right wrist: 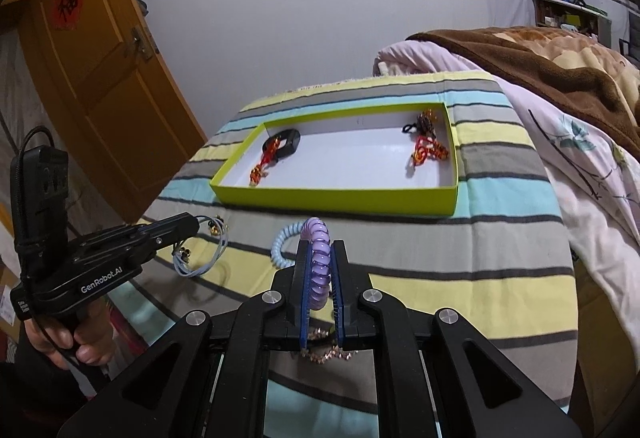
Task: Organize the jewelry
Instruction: 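Carry the grey hair tie and lavender coil bracelet toward the green box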
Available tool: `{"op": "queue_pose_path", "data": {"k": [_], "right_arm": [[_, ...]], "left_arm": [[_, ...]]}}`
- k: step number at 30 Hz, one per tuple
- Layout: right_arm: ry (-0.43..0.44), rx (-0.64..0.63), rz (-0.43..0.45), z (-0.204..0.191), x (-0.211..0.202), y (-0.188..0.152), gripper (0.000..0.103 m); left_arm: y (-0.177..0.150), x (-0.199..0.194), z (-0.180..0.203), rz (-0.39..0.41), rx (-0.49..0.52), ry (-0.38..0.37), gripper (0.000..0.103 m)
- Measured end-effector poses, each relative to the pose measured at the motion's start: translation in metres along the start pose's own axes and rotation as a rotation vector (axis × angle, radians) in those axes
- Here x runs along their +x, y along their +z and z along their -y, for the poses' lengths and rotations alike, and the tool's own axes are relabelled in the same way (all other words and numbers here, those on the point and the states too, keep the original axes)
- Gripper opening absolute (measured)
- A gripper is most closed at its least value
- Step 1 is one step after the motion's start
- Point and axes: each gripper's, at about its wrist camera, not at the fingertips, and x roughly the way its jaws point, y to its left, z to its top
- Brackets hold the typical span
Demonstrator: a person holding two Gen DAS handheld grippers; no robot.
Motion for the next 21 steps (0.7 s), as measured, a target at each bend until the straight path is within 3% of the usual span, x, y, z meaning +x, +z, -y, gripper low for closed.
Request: {"op": "queue_pose_path", "data": {"k": [10,21], "right_arm": [[-0.028,0.008,0.030,0.019,0.008,0.028,0.009],[-0.075,0.045,0.021,0.054,0.037,0.056,0.009]], "left_arm": [[0.027,0.008,-0.009,0.031,0.011,0.038,0.002],[0.059,0.045,-0.033,0.021,-0.006,0.092,0.002]]}}
